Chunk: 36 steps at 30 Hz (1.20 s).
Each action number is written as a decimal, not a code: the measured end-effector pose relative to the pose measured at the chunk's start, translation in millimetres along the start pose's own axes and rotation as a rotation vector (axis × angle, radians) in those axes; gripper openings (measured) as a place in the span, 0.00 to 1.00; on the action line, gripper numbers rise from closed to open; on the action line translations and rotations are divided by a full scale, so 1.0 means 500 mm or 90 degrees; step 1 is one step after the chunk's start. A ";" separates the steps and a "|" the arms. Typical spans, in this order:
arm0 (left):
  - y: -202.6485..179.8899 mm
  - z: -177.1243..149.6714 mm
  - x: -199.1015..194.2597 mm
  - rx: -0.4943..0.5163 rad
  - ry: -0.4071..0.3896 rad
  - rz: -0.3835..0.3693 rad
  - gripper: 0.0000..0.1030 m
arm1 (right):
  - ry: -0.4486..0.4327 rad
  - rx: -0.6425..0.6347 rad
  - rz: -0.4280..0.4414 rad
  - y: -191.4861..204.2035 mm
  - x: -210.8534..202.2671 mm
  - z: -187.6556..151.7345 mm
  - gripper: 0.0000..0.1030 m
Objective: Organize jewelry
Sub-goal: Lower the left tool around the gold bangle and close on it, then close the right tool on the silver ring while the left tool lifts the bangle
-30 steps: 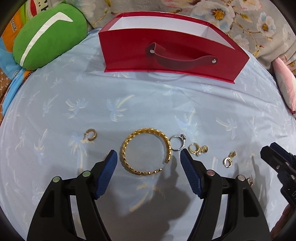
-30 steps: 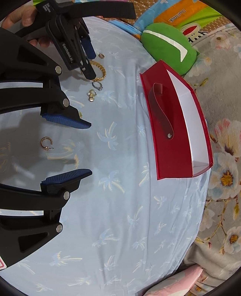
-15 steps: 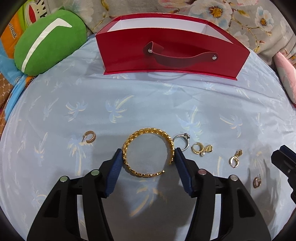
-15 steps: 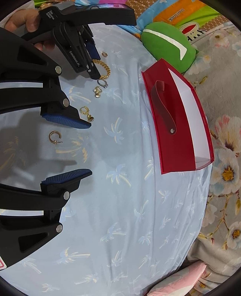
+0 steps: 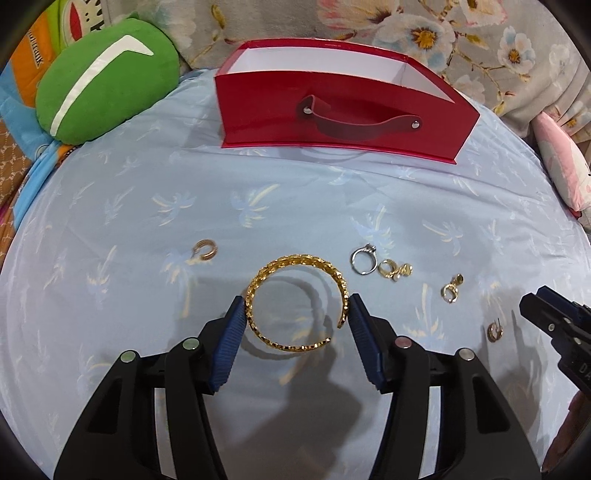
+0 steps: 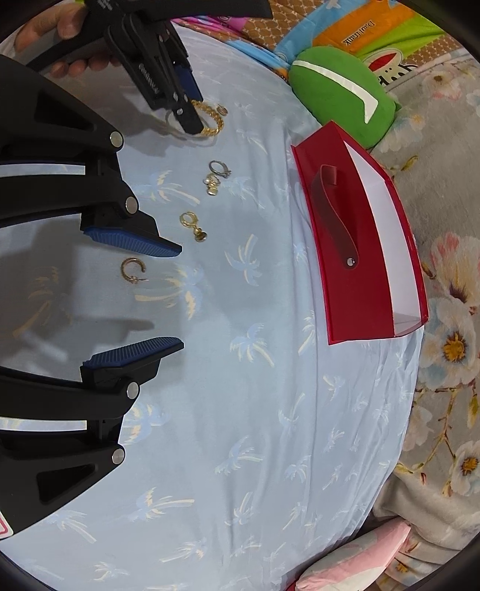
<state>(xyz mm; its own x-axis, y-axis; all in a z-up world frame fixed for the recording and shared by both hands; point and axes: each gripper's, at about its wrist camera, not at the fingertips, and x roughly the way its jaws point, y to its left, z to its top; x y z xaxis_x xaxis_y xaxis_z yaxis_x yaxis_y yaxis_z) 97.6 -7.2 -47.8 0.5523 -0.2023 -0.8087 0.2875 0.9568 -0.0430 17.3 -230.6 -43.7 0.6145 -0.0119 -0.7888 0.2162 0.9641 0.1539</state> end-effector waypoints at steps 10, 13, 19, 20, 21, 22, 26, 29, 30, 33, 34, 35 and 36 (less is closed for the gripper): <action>0.044 -0.043 -0.043 -0.028 0.005 0.000 0.53 | 0.032 -0.015 0.010 0.011 0.005 -0.053 0.43; 0.053 -0.054 -0.046 -0.035 0.010 0.002 0.53 | 0.032 -0.022 0.019 0.025 0.006 -0.052 0.43; 0.073 -0.065 -0.053 -0.046 0.011 0.011 0.53 | 0.017 -0.066 0.058 0.097 0.019 -0.020 0.43; 0.077 -0.066 -0.056 -0.049 0.010 0.011 0.53 | 0.013 -0.078 0.065 0.112 0.022 -0.012 0.43; 0.081 -0.066 -0.058 -0.050 0.009 0.013 0.53 | 0.008 -0.090 0.072 0.130 0.028 -0.003 0.43; 0.085 -0.067 -0.060 -0.052 0.008 0.015 0.53 | 0.004 -0.102 0.078 0.147 0.035 0.006 0.43; 0.104 -0.069 -0.066 -0.063 0.005 0.020 0.53 | -0.007 -0.138 0.097 0.205 0.060 0.038 0.43; 0.117 -0.070 -0.070 -0.070 0.003 0.023 0.53 | -0.007 -0.166 0.100 0.243 0.087 0.057 0.43; 0.121 -0.070 -0.071 -0.072 0.003 0.023 0.53 | -0.002 -0.172 0.102 0.252 0.099 0.062 0.43; 0.132 -0.070 -0.072 -0.080 0.003 0.023 0.53 | 0.011 -0.187 0.100 0.271 0.129 0.072 0.43; 0.135 -0.070 -0.072 -0.082 0.003 0.024 0.53 | 0.014 -0.189 0.101 0.273 0.135 0.074 0.43; 0.137 -0.069 -0.072 -0.083 0.003 0.023 0.53 | 0.017 -0.190 0.099 0.275 0.142 0.075 0.43; 0.139 -0.069 -0.072 -0.085 0.003 0.023 0.53 | 0.022 -0.192 0.097 0.277 0.149 0.076 0.42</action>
<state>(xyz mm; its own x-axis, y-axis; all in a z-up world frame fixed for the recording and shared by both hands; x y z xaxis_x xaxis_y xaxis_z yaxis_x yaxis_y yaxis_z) 70.9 73.8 -41.8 0.5570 -0.1671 -0.8135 0.1614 0.9827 -0.0913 121.8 -108.3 -58.4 0.5959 0.1416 -0.7905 -0.1127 0.9893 0.0922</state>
